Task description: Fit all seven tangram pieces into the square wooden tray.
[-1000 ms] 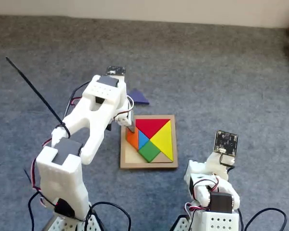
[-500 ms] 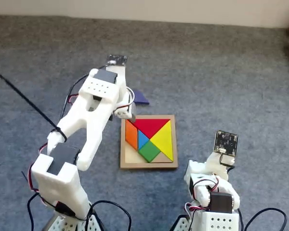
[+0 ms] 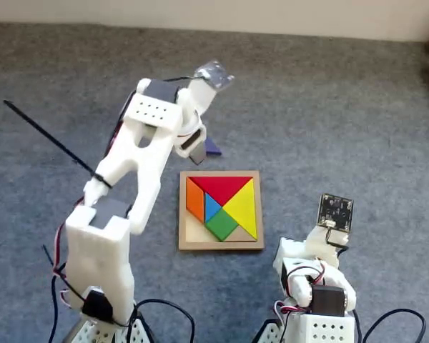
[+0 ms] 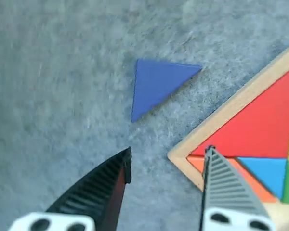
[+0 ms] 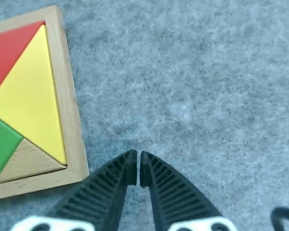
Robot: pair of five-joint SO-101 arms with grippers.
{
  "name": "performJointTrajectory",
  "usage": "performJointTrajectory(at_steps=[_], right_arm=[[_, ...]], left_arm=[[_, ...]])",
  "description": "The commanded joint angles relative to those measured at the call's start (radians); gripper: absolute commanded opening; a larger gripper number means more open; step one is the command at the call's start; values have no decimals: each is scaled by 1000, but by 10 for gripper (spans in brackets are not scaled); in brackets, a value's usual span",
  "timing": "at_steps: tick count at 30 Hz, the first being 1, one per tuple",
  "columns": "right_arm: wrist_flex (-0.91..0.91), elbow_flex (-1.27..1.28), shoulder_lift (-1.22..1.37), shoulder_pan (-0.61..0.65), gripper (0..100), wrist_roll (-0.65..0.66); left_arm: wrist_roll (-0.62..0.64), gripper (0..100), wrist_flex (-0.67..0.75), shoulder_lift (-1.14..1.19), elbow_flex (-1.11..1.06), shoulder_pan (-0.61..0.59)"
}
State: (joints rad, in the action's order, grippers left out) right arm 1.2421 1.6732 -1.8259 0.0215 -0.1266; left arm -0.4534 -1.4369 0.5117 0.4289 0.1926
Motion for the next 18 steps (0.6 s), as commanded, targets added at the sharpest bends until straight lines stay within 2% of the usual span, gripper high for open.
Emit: performJointTrajectory(at_steps=[1, 9, 18], right_arm=[[8, 136, -22, 10, 33, 6], [8, 136, -22, 10, 33, 6], [8, 136, -22, 8, 33, 6]], left_arm=[[-186, 235, -87, 82, 216, -13], [-428, 236, -232, 325, 582, -7], [-459, 236, -235, 521, 837, 5]])
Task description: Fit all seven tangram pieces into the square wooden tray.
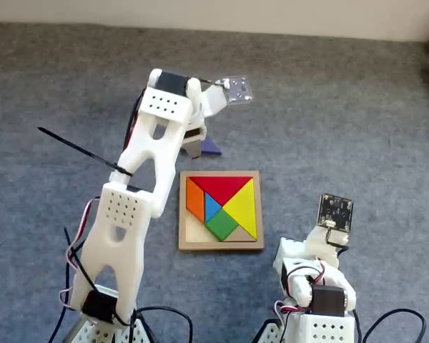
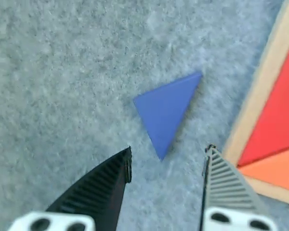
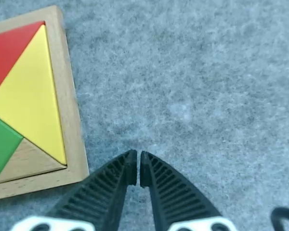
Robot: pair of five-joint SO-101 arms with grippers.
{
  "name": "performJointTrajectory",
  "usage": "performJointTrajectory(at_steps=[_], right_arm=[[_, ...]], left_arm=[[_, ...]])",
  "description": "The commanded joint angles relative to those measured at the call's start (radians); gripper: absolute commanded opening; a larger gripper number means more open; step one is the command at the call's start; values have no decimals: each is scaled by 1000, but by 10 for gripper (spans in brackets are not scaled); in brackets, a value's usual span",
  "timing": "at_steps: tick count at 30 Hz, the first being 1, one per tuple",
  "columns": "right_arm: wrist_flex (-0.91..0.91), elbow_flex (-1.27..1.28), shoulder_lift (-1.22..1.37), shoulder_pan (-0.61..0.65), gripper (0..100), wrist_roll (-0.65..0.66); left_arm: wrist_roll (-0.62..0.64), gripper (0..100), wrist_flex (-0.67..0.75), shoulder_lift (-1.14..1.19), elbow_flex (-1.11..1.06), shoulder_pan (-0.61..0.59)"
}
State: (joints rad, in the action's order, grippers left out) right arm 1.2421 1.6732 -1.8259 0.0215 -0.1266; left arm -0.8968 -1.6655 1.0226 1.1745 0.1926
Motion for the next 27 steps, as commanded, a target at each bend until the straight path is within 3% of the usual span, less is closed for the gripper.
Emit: performJointTrajectory(at_steps=[1, 10, 27], right_arm=[[8, 136, -22, 8, 33, 6], [8, 136, -22, 8, 33, 6], [8, 136, -22, 8, 33, 6]], left_arm=[[-15, 236, -6, 27, 108, 8], [-14, 232, -6, 110, 222, 33], [46, 216, -3, 260, 226, 31]])
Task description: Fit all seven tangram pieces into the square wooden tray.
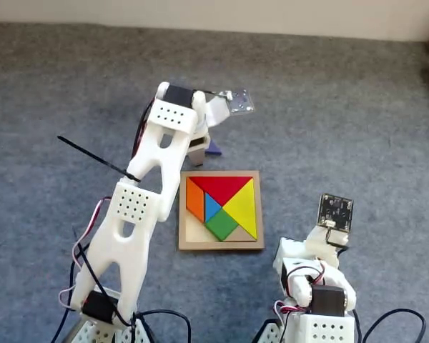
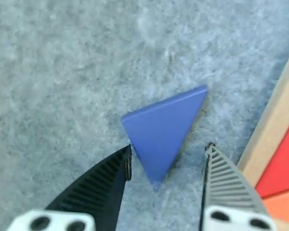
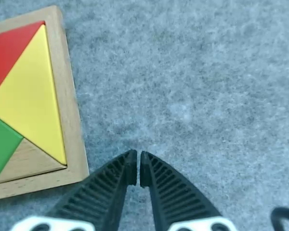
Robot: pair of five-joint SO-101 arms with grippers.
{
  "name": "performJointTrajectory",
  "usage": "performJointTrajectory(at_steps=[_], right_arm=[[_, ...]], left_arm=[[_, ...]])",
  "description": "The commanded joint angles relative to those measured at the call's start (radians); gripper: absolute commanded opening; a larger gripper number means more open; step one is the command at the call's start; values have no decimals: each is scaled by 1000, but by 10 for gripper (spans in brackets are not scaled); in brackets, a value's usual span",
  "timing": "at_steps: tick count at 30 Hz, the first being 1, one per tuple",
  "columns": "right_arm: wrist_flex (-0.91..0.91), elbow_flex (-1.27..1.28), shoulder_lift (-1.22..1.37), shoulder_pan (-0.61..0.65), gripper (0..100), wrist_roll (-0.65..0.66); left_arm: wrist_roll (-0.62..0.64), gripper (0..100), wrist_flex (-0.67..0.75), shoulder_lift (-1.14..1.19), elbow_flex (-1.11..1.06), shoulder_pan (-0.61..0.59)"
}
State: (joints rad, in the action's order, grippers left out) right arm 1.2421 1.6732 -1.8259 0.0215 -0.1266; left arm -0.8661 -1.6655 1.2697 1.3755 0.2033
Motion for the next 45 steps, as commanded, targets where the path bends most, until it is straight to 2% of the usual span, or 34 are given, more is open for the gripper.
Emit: performJointTrajectory(at_steps=[1, 5, 8, 13, 20, 25, 30, 37, 45], right_arm=[[8, 136, -22, 8, 33, 6], [8, 136, -22, 8, 33, 6], [8, 136, -22, 8, 33, 6], [8, 136, -22, 8, 33, 6], [8, 136, -22, 8, 33, 6], [8, 136, -22, 8, 33, 6], [8, 136, -22, 8, 33, 6], [8, 136, -22, 8, 33, 6], [8, 136, -22, 8, 33, 6]], left_arm=[[15, 188, -8, 21, 25, 19], [14, 62, -55, 30, 25, 13], [18, 24, -98, 30, 21, 12], [161, 14, -100, 27, 22, -30], [195, 13, -103, 19, 19, -82], [331, 4, -103, -77, 16, -79], [416, 4, -103, -186, -33, -31], [526, 4, -101, -390, -252, 62], [755, 4, -44, -460, -297, 200]])
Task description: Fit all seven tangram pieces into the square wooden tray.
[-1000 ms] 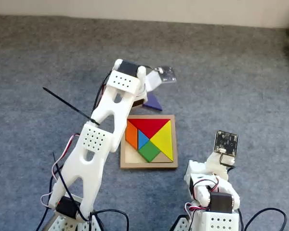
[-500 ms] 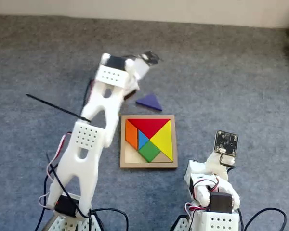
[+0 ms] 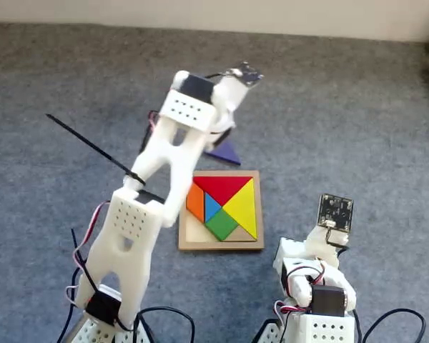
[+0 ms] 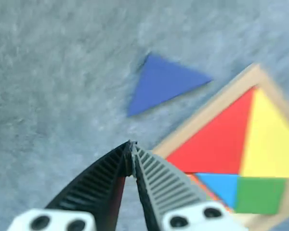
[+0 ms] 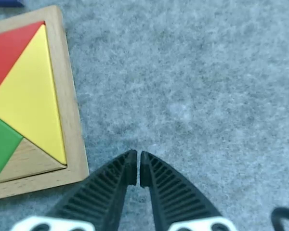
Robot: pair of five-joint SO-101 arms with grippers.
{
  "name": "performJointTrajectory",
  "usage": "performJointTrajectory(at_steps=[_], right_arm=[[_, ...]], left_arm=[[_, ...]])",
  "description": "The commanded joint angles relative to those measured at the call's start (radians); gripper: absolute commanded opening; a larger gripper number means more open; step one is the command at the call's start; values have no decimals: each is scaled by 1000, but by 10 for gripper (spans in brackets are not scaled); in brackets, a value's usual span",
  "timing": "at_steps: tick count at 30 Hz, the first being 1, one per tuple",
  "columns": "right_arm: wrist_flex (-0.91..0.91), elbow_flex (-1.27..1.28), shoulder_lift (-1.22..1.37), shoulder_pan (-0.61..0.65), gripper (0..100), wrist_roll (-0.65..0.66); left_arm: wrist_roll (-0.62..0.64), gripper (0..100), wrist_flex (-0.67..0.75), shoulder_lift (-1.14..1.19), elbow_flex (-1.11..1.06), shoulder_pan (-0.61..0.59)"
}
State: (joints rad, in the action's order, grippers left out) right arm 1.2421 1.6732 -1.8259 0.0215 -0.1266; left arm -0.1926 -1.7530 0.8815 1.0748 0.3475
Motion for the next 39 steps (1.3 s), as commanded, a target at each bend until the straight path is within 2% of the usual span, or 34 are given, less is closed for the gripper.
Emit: performJointTrajectory(at_steps=[1, 7, 11, 15, 21, 31, 39], right_arm=[[8, 136, -22, 8, 33, 6], [8, 136, -22, 8, 33, 6], [8, 136, -22, 8, 33, 6], [8, 136, -22, 8, 33, 6], [8, 136, -22, 8, 33, 6], [8, 136, -22, 8, 33, 6], [8, 136, -22, 8, 33, 6]], left_arm=[[112, 4, 66, -70, 2, 70], [247, 4, 221, -33, -1, 114], [262, 4, 331, 73, -2, 119], [259, 4, 362, 179, 4, 113], [258, 5, 344, 206, 2, 97], [255, 5, 83, 205, 2, -7], [218, 5, 18, 202, 4, -82]])
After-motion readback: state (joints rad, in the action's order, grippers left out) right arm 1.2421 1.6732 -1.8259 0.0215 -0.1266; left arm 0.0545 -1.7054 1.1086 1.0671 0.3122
